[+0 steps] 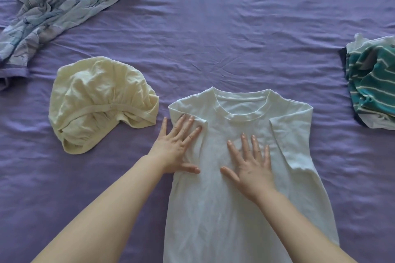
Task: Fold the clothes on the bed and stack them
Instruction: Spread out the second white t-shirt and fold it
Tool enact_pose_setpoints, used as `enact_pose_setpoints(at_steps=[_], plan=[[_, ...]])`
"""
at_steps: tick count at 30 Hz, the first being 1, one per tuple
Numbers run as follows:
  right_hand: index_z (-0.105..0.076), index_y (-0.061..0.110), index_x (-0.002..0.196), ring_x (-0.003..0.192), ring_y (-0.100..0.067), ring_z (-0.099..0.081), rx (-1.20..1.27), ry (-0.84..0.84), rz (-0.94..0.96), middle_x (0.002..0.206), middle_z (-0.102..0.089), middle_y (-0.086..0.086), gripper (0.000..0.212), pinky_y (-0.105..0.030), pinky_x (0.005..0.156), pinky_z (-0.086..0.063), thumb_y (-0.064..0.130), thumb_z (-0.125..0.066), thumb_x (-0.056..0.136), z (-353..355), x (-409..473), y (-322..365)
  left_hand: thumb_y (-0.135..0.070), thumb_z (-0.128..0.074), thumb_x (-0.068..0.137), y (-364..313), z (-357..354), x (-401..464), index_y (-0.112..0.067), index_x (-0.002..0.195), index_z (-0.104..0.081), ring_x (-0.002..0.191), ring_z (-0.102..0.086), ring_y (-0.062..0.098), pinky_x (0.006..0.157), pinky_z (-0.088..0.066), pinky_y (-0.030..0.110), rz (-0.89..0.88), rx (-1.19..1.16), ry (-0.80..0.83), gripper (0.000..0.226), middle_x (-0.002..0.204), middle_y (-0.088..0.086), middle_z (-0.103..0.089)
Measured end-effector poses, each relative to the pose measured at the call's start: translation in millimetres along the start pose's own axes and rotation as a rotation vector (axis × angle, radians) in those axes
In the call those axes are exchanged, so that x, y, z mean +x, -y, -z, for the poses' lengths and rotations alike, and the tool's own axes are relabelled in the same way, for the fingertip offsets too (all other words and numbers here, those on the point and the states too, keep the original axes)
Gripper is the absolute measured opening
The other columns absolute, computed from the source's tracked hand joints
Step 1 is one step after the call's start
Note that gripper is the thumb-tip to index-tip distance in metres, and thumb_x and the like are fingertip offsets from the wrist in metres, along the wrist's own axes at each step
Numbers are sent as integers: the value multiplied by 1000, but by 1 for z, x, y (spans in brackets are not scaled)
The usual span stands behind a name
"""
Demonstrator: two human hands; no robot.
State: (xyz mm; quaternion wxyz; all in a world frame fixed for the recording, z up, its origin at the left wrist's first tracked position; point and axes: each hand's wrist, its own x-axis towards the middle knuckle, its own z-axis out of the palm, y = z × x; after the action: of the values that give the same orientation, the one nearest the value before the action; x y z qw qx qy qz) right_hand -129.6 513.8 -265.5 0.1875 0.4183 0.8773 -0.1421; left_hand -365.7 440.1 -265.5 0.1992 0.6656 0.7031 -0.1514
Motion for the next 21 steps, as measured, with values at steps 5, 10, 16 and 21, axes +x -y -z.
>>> enact_pose_setpoints(at_steps=[5, 10, 16, 21], plan=[[14, 39, 145, 140, -30, 27, -31, 52, 43, 155, 24, -5, 75, -55, 108, 19, 68, -24, 87, -2, 5, -6, -88, -40, 64, -17, 14, -4, -28, 144, 24, 138, 34, 23, 107, 20, 60, 92, 69, 47, 119, 152, 3, 33], [1, 34, 148, 144, -28, 15, -43, 58, 178, 158, 10, -5, 70, -50, 114, 7, 55, -35, 92, -2, -43, -29, -41, -43, 93, -78, 14, -39, -22, 151, -7, 144, 13, 33, 107, 17, 60, 223, 70, -78, 70, 158, 12, 8], [-11, 28, 149, 144, -33, 7, -72, 119, 250, 158, 0, -8, 71, -49, 115, 3, 53, -43, 90, -42, -157, -64, -20, -37, 92, -204, -43, -121, -22, 144, -35, 143, -17, 35, 111, -7, 61, -69, -45, -137, 52, 155, 12, -23], [-65, 24, 118, 119, -32, -56, -44, 42, 300, 129, -59, -13, 74, -50, 92, -47, 52, -82, 52, -68, -242, -67, -29, -57, 86, -285, -74, -192, -20, 145, -34, 144, -17, 32, 110, -11, 62, -108, -109, 129, 64, 155, 12, -22]])
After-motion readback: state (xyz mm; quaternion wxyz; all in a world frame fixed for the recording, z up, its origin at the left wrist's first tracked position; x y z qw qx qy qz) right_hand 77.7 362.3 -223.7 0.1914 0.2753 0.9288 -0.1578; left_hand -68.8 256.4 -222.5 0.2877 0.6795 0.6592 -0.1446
